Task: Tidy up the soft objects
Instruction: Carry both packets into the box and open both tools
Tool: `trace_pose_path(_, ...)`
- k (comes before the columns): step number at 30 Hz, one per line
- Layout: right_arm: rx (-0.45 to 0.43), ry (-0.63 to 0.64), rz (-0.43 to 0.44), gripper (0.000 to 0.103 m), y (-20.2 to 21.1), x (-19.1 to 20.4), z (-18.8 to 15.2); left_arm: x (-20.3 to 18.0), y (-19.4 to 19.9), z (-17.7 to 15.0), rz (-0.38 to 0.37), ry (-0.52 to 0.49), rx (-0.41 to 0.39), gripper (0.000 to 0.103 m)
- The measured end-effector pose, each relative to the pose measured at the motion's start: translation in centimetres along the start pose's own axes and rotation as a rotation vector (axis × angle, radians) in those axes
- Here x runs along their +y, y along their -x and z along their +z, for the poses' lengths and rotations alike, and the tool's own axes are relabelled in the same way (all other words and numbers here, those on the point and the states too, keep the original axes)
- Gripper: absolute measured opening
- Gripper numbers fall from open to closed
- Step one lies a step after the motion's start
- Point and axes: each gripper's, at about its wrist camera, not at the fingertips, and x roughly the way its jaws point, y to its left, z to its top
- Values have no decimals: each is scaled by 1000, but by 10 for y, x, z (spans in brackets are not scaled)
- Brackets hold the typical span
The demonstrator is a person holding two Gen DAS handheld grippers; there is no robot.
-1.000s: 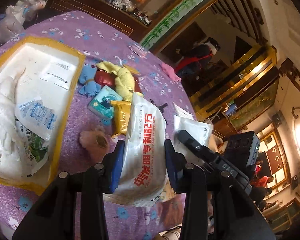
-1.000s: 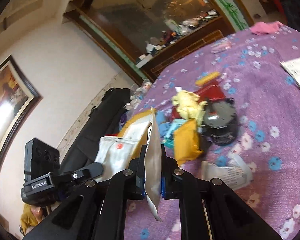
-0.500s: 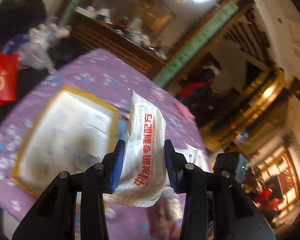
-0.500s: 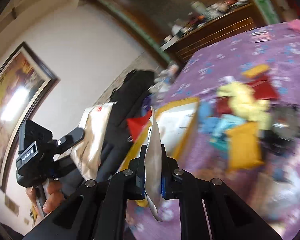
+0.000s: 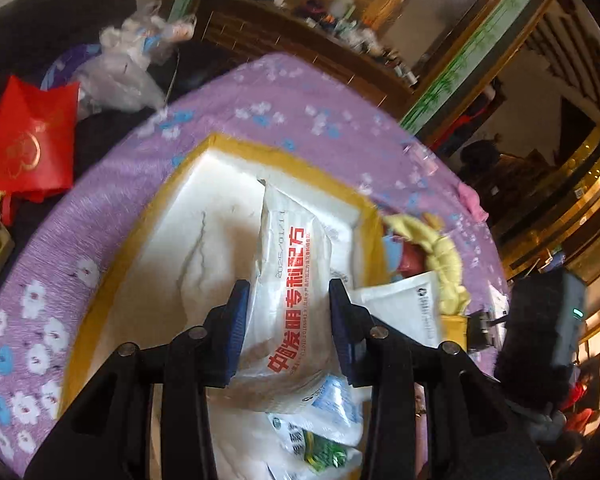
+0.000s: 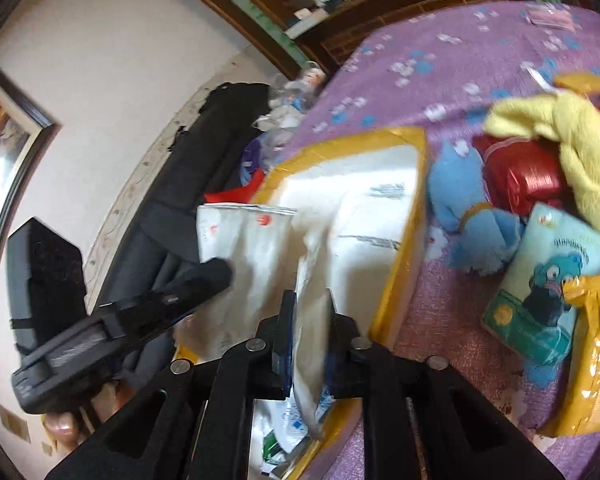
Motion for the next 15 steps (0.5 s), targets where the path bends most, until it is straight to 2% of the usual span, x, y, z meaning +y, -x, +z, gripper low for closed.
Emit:
trace_pose_path(2,-29,43,-13,19,3,4,-1,2,-4,0,-6,11,13,38)
trace_pose_path(4,-36,35,25,29,7,6,-6,2,-1,-3,-22,15,-9,45)
trace_pose_path(5,-51,31,45,41,10,8,-8,2,2,-4,-30,12,-25,51)
trace_pose_path(6,-70,44,33,60,14,8,-10,1,8,-6,-33,11,-46,59)
trace_pose_path(9,-155,119,-14,83,28,18,-19,0,21,-6,25,21,-111,73)
trace_pose_path(11,-148,143,-47,83,30,18,-24,-3,27,-10,68,7,-131,73)
trace_pose_path(12,-108,146,-44,83,29,18,-27,-4,27,-13,76,-3,-121,73)
trace_pose_path(15,14,137,3,82,35,18,-44,-9,26,-26,177,-46,-57,73)
